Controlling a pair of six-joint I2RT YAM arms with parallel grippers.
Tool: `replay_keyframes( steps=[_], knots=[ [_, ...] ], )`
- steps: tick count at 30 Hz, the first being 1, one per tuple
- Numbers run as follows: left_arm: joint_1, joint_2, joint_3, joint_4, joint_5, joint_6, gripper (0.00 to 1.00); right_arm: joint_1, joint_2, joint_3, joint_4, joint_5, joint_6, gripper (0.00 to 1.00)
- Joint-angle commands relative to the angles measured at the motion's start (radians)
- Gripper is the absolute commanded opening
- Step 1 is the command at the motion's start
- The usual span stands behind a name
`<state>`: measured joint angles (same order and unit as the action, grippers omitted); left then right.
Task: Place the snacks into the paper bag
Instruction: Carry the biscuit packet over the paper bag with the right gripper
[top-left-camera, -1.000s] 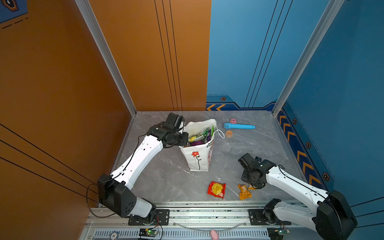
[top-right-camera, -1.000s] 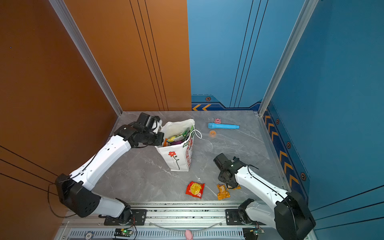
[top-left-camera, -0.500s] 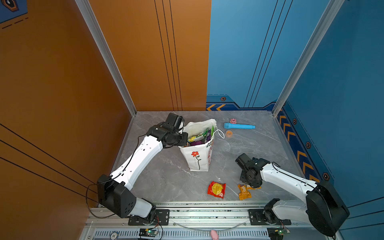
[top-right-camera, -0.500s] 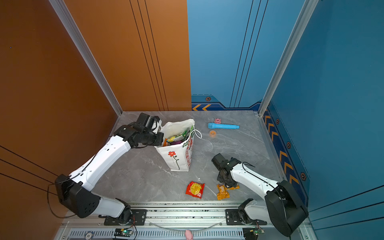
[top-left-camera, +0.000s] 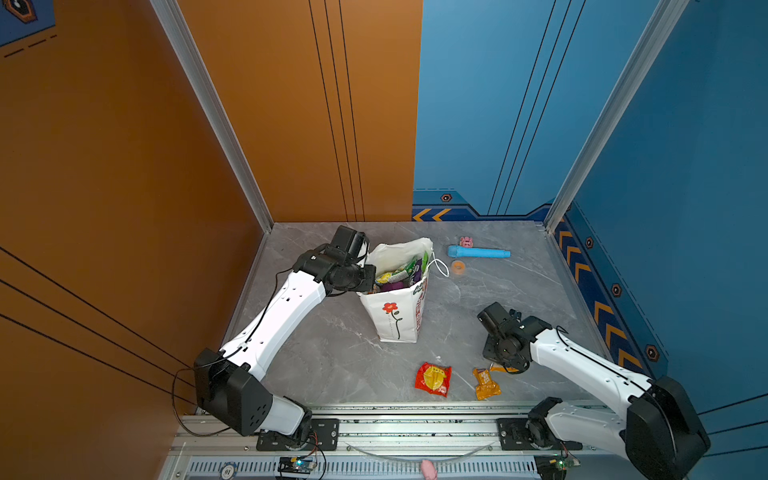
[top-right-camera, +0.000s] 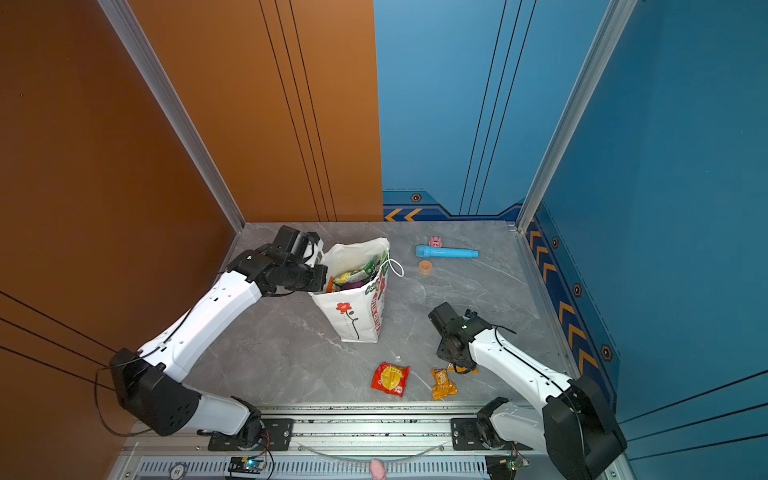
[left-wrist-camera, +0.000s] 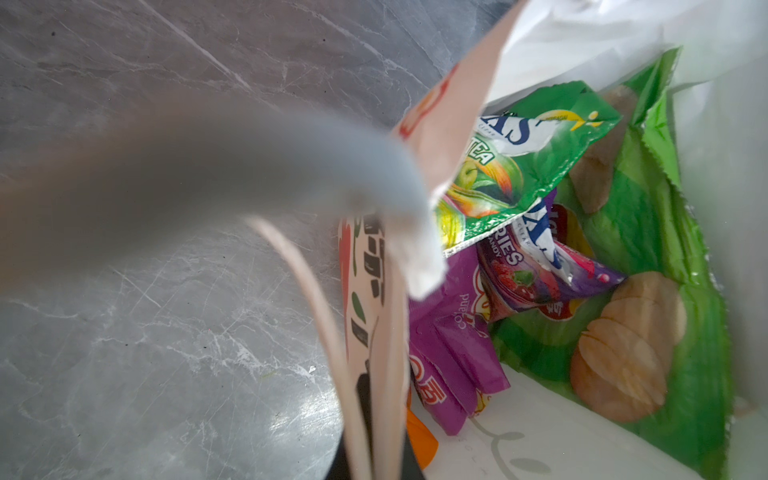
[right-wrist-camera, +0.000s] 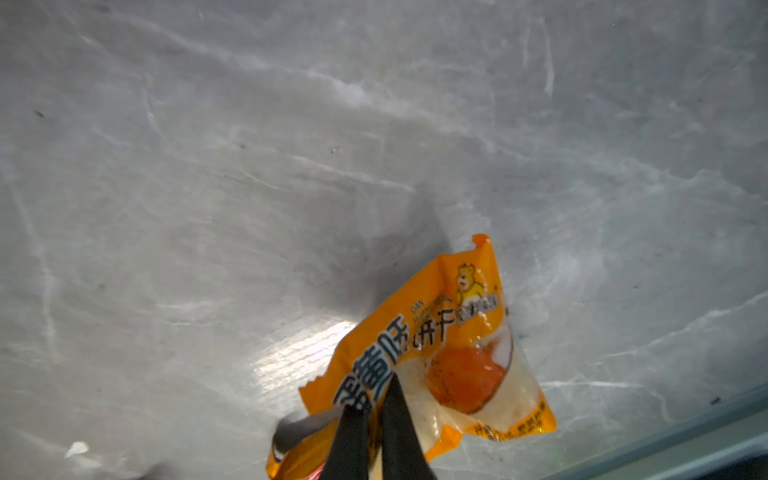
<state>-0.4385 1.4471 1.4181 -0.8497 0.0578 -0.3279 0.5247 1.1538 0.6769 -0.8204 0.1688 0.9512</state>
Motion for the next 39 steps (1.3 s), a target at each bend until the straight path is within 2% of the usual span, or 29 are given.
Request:
replay_keyframes(
  steps=[1,9,14,20,25,30,33,39],
  knots=[
    [0.010,-0.044,0.002,0.064,-0.049,0.027,0.00,-0.014,-0.045,0.044,-0.032,0.043,-0.026,0.04],
    [0.009,-0.045,0.004,0.066,-0.037,0.029,0.00,-0.028,-0.126,0.233,-0.049,0.049,-0.082,0.04],
    [0.009,-0.054,0.004,0.070,-0.023,0.029,0.00,-0.029,-0.071,0.420,-0.075,0.086,-0.152,0.05],
    [0.010,-0.078,-0.004,0.090,0.007,0.032,0.00,-0.011,0.016,0.644,-0.054,0.069,-0.198,0.04],
    [0.009,-0.092,-0.013,0.103,0.015,0.031,0.00,0.061,0.127,0.890,-0.049,0.079,-0.272,0.04],
    [0.009,-0.087,-0.013,0.102,0.012,0.033,0.00,0.184,0.281,1.145,-0.059,0.080,-0.368,0.04],
    [0.010,-0.087,-0.013,0.103,0.013,0.034,0.00,0.268,0.374,1.253,-0.057,0.070,-0.414,0.04],
    [0.006,-0.086,-0.014,0.103,0.004,0.036,0.00,0.346,0.534,1.402,-0.067,-0.010,-0.451,0.03]
  ],
)
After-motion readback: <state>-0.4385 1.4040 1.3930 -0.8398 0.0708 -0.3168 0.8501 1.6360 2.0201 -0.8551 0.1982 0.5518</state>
